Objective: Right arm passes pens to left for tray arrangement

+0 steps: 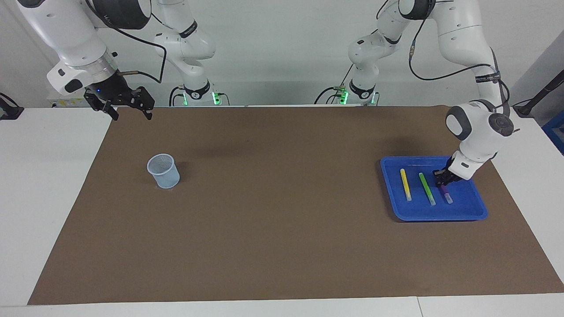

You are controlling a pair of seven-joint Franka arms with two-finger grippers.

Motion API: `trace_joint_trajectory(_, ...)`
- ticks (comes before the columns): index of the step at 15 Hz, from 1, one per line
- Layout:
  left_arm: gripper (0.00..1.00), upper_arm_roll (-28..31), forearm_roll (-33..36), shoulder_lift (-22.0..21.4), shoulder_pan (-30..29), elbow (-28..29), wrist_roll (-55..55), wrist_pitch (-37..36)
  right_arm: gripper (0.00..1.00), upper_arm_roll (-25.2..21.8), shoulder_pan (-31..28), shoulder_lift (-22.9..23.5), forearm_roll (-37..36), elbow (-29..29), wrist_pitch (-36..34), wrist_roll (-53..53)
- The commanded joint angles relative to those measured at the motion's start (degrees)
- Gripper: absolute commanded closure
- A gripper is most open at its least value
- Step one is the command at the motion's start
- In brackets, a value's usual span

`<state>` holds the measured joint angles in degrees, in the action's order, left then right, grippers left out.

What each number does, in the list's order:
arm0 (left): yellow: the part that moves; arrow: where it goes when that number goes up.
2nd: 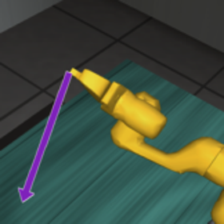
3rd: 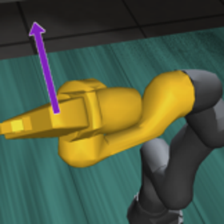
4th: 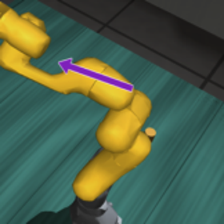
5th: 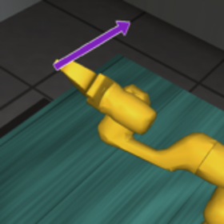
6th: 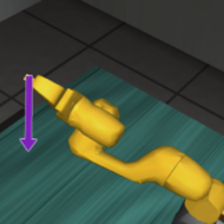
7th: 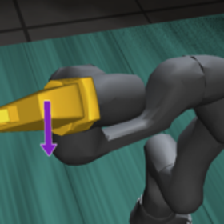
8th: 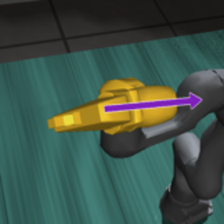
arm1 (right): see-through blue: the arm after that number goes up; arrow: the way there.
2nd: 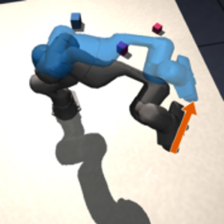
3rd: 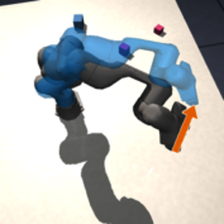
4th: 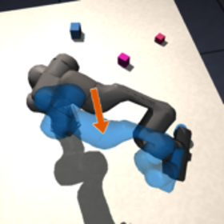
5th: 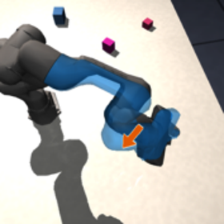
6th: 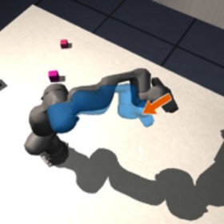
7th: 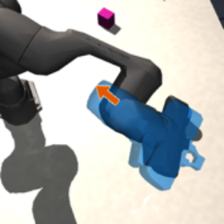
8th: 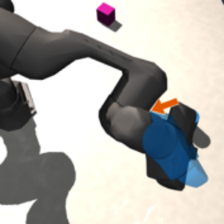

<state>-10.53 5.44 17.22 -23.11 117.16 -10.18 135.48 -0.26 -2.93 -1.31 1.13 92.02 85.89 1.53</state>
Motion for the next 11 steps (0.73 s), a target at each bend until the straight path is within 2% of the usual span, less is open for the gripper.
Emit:
trace_joint_trajectory(1, 1.0, -0.3, 0.0, 1.9, -1.3, 3.9, -0.6, 5.5, 0.0, 0.3, -0.1, -0.5, 0.6, 1.0, 0.9, -0.4)
trace_joint_trajectory(2, 0.79, -0.4, 0.0, 1.9, -1.3, 3.9, -0.5, 5.6, 0.0, 0.3, -0.1, -0.8, 0.6, 1.3, 0.9, -0.5)
trace_joint_trajectory(3, 0.01, -0.4, 0.0, 1.9, -1.2, 3.7, -0.1, 5.3, 0.0, 0.4, -0.1, -0.8, 0.6, 1.3, 0.9, -0.4)
trace_joint_trajectory(8, 0.0, -0.5, -0.1, 2.0, -0.4, 2.3, -0.1, 3.5, 0.0, 0.3, -0.1, -1.2, 0.6, 1.2, 0.8, -0.3)
trace_joint_trajectory(11, 0.0, -0.8, -0.2, 2.0, 0.3, -2.1, 0.0, -3.1, 0.0, 0.4, -0.1, -1.9, 0.7, 1.1, 0.8, -0.3)
